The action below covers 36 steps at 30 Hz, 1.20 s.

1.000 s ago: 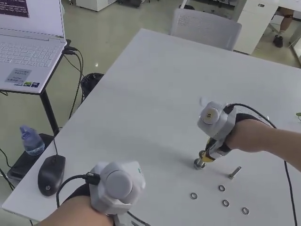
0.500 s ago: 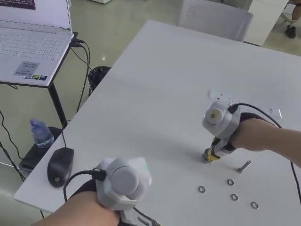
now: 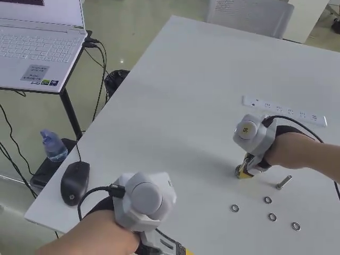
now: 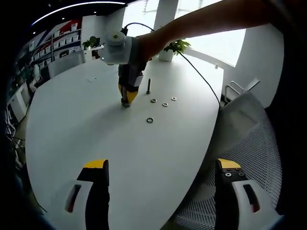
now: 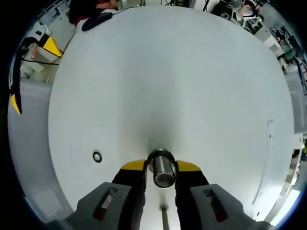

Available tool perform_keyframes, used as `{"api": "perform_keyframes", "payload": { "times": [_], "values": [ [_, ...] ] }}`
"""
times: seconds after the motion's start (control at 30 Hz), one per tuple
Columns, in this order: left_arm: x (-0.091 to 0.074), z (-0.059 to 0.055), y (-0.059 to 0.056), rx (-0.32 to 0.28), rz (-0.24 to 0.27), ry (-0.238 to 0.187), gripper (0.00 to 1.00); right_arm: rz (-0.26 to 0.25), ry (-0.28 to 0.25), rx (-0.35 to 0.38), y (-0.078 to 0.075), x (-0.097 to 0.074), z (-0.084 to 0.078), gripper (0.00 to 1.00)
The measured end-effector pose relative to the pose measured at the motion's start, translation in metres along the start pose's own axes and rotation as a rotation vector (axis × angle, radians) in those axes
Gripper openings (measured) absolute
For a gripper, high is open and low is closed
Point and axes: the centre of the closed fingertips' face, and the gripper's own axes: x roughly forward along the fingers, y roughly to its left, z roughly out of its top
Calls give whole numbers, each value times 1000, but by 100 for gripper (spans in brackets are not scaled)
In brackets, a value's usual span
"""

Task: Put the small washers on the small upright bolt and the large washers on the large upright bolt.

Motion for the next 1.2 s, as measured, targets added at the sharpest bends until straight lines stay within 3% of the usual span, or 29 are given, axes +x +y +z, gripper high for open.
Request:
{"api": "perform_keyframes", "payload": {
  "times": [0.83, 0.93, 1.07, 1.2],
  "values": [
    [1, 1, -2, 16, -8, 20, 89, 9, -13, -16, -1, 2, -2, 25],
    [1, 3, -5, 17, -18, 9, 89, 0, -22, -19, -5, 1, -2, 34],
    [-1, 7, -5, 25, -13, -2, 90, 7, -46, 0, -6, -9, 1, 38],
    [-6, 20, -2, 31, 8, -52, 98, 16, -85, 12, -2, -20, 5, 46]
  ]
}}
